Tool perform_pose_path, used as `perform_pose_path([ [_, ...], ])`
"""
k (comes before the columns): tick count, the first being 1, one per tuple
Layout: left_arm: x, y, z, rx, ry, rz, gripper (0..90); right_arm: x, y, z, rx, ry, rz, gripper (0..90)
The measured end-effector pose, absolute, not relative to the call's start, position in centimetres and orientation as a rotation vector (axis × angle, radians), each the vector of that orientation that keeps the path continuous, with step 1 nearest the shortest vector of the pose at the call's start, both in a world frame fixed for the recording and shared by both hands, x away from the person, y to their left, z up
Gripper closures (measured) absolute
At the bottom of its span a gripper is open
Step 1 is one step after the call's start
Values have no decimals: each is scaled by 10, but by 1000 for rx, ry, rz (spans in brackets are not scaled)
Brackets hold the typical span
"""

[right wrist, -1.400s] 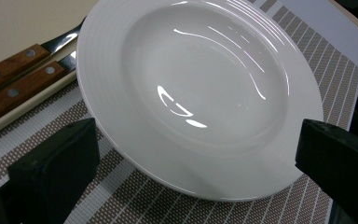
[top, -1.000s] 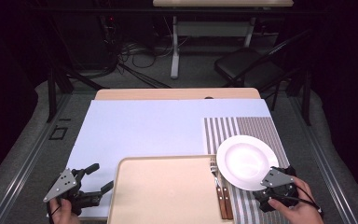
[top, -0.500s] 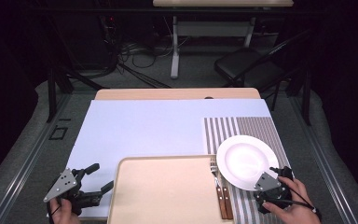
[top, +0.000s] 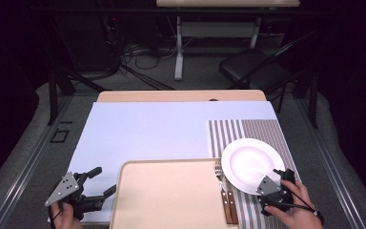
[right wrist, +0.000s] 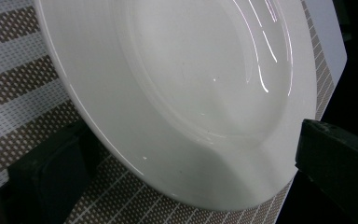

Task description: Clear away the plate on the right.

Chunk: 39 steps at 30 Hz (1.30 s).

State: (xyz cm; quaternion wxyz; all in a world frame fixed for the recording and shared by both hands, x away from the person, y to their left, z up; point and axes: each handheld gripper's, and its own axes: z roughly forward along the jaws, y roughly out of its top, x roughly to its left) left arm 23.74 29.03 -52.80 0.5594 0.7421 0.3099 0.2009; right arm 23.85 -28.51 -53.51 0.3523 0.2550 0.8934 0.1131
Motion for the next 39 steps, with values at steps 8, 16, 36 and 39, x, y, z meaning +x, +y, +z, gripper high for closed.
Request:
perform_pose_path([
  [8,237,290,-528,1748,734,476,155,245,-279,-542,585,2284,264,0],
  [16,237,290,-528,1748,735,476,155,250,-277,-544,575,2281,253,0],
  [36,238,290,-528,1752,733,473,155,256,-275,-545,562,2273,250,0],
  [39,238,290,-528,1752,732,473,155,256,-276,-545,565,2277,259,0],
])
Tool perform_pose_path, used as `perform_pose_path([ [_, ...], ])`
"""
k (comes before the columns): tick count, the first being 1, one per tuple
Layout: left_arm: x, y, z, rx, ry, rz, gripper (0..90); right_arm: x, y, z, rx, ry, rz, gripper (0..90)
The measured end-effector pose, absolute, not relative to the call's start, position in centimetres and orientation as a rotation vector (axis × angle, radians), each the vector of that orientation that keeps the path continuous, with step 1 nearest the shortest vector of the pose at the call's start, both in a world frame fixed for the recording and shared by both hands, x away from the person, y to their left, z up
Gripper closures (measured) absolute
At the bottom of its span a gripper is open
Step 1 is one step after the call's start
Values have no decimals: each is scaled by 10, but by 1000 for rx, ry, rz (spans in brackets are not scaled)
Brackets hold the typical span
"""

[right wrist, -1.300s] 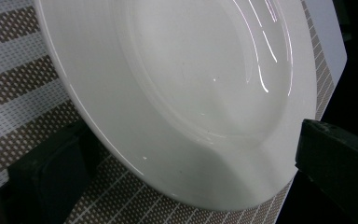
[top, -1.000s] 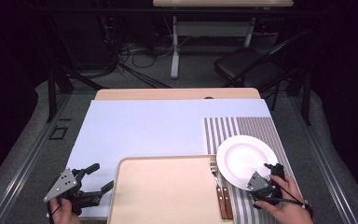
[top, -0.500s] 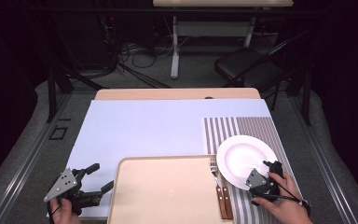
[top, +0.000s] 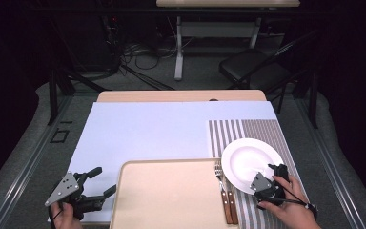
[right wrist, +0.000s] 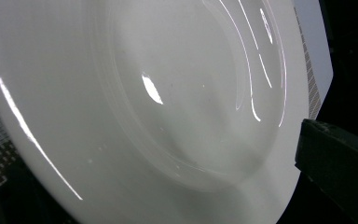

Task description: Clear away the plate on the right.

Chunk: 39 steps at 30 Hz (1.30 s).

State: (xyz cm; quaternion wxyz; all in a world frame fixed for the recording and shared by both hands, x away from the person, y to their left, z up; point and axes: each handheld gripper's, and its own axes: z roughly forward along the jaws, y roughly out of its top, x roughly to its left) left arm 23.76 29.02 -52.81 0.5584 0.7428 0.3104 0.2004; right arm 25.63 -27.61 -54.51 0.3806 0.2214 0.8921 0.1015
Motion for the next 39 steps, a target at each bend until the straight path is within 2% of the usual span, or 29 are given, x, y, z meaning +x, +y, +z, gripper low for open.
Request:
perform_pose_path([
  [18,238,290,-528,1754,731,468,155,253,-279,-546,540,2259,294,14],
  [34,238,290,-529,1752,729,468,155,248,-273,-547,400,2275,265,232],
  [39,238,290,-529,1751,730,468,155,247,-273,-548,408,2283,271,270],
])
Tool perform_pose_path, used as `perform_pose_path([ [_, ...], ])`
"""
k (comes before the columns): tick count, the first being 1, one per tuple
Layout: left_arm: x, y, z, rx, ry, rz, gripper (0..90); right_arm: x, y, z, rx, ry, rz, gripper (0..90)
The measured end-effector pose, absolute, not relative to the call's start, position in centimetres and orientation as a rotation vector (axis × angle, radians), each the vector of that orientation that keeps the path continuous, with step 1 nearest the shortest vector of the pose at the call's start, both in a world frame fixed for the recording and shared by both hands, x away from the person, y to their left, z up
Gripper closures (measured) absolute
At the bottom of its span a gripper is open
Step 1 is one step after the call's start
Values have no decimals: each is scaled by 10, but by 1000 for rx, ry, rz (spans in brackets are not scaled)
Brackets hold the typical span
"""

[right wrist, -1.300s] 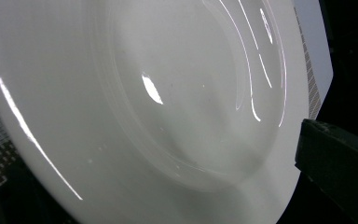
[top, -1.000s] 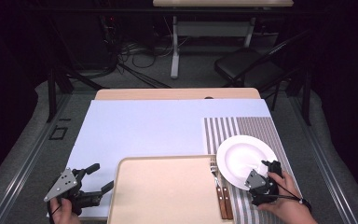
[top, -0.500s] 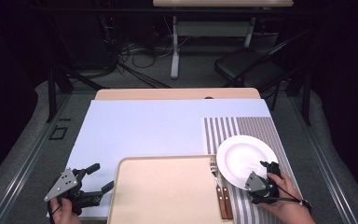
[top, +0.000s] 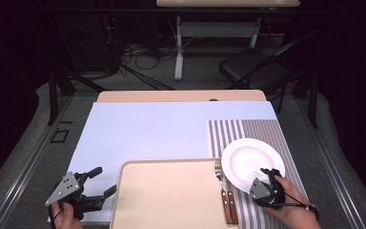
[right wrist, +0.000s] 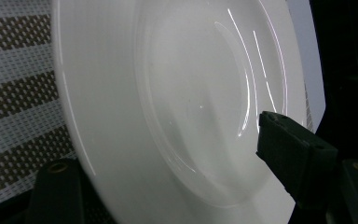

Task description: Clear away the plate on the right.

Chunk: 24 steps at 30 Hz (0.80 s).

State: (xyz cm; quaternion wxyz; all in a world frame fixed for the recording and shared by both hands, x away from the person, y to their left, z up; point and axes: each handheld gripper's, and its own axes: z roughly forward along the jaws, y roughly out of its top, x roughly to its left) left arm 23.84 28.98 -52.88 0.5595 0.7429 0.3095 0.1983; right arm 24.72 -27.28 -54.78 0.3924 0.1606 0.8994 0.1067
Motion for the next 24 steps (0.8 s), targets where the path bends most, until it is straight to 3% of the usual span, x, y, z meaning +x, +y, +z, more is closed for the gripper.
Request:
perform_pose_path([
  [19,239,290,-529,1758,728,462,155,249,-273,-548,423,2313,304,366],
  [24,239,290,-529,1759,726,462,155,249,-273,-547,402,2343,305,437],
])
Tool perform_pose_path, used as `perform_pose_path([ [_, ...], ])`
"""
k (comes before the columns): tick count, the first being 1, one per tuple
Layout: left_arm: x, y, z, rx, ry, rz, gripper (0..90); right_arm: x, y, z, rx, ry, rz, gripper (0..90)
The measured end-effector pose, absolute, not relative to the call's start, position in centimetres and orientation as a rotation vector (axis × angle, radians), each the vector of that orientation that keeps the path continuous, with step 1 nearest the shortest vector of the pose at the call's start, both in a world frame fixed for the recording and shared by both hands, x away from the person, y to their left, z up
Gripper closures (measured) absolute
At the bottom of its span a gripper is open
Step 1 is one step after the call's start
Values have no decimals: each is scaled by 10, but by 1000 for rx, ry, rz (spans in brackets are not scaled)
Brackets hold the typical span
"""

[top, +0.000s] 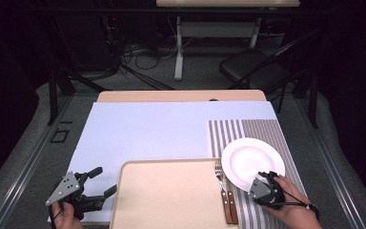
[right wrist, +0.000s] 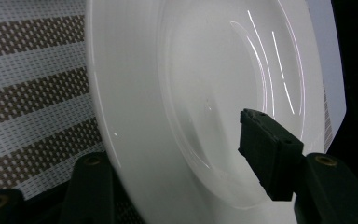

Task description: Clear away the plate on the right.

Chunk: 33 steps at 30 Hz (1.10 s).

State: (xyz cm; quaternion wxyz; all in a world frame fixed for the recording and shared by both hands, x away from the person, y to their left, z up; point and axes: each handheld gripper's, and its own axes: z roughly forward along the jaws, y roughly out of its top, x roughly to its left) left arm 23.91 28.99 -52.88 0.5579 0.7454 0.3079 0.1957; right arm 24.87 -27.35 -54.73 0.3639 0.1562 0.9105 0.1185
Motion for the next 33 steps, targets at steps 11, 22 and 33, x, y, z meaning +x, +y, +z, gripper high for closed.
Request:
perform_pose_path([
  [11,239,290,-529,1754,730,463,155,247,-273,-547,371,2345,301,468],
  [22,239,290,-529,1755,732,466,155,249,-272,-533,381,2327,313,500],
  [33,239,290,-529,1755,733,465,155,253,-272,-523,424,2384,302,679],
])
